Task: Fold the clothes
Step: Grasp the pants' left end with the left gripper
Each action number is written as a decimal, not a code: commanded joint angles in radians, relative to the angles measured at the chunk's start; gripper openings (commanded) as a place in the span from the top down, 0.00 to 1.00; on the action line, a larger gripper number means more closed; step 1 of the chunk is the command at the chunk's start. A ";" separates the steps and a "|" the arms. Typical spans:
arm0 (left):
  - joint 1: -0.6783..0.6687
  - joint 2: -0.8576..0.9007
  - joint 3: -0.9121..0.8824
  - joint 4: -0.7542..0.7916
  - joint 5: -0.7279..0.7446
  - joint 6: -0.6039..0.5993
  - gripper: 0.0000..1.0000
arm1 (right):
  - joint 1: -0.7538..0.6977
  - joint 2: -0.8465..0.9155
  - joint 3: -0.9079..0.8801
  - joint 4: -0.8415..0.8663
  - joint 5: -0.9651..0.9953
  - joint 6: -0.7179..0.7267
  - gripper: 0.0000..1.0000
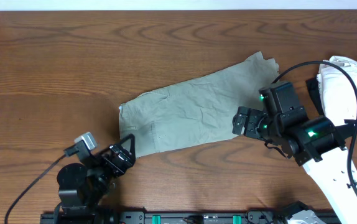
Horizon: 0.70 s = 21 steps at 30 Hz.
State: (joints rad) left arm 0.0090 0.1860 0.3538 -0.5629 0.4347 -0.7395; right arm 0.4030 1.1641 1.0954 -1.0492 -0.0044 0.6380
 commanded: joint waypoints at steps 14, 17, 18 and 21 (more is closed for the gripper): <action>-0.013 0.381 -0.005 -0.160 0.117 -0.455 0.02 | -0.016 0.001 0.002 -0.011 0.042 0.071 0.01; -0.013 0.467 -0.005 -0.121 0.103 -0.444 0.02 | -0.016 0.001 0.002 -0.015 0.042 0.071 0.01; -0.013 0.492 -0.005 -0.093 0.103 -0.431 0.02 | -0.016 0.001 0.002 -0.015 0.043 0.071 0.01; -0.013 0.580 -0.005 0.010 0.092 -0.407 0.02 | -0.016 0.001 0.002 -0.015 0.050 0.071 0.01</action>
State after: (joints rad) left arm -0.0013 0.7116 0.3527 -0.5892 0.5358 -1.1515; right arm 0.3981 1.1641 1.0954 -1.0618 0.0235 0.6964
